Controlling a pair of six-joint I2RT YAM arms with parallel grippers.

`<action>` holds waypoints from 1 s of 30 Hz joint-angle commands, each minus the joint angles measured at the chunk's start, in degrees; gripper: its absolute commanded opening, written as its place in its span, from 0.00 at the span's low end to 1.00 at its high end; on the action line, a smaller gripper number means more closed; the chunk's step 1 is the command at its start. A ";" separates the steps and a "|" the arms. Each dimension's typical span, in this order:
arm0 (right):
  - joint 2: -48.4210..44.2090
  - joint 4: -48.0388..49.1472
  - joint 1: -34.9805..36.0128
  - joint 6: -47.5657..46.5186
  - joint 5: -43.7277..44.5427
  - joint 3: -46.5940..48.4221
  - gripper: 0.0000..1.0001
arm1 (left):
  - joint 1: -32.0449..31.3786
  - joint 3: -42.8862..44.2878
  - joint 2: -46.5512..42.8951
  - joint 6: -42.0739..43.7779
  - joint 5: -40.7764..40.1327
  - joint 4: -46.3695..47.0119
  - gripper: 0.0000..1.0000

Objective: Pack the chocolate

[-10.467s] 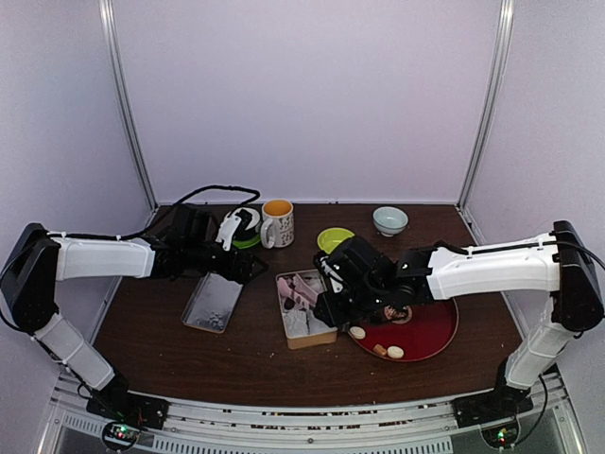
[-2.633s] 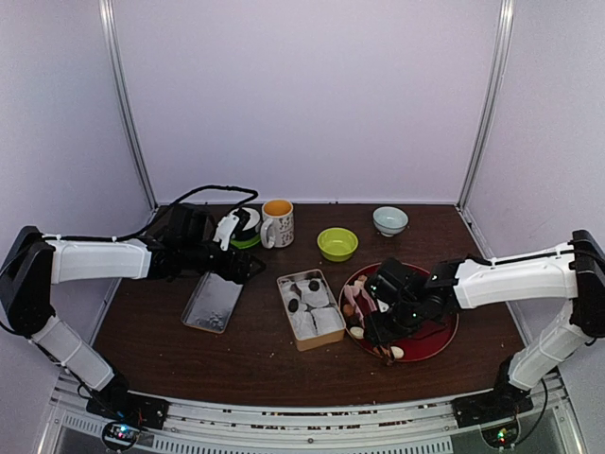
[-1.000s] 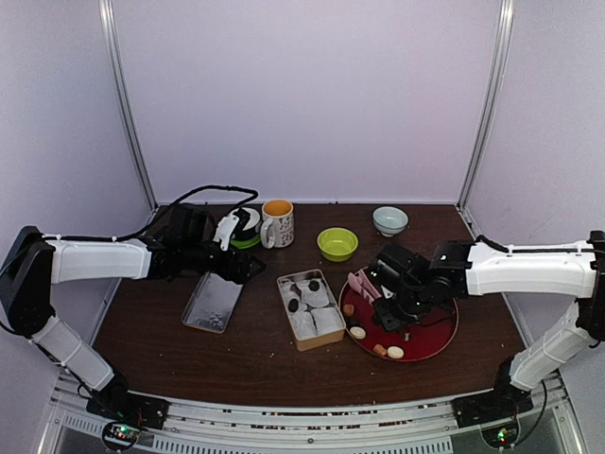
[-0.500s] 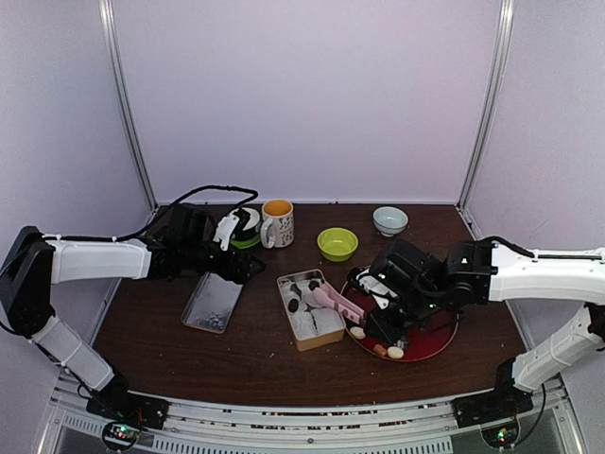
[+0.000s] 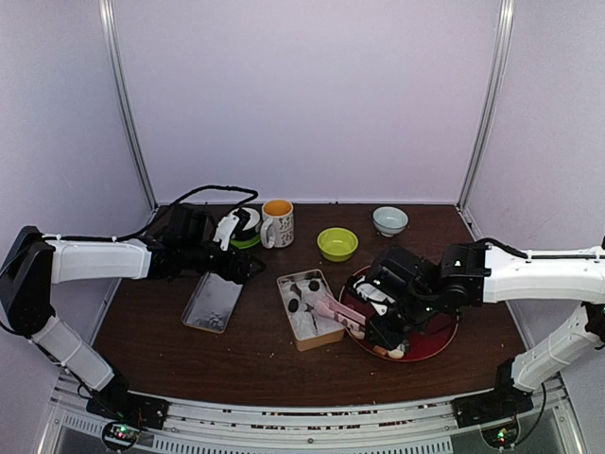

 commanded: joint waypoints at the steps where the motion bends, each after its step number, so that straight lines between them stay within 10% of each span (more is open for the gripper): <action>1: 0.89 -0.05 0.38 -0.43 1.42 0.62 0.26 | -0.05 0.19 -0.23 0.56 -0.12 1.42 0.89; 30: -4.37 -3.15 -4.15 5.91 12.99 -3.52 0.31 | -0.03 0.03 -0.49 0.57 -0.17 1.30 0.89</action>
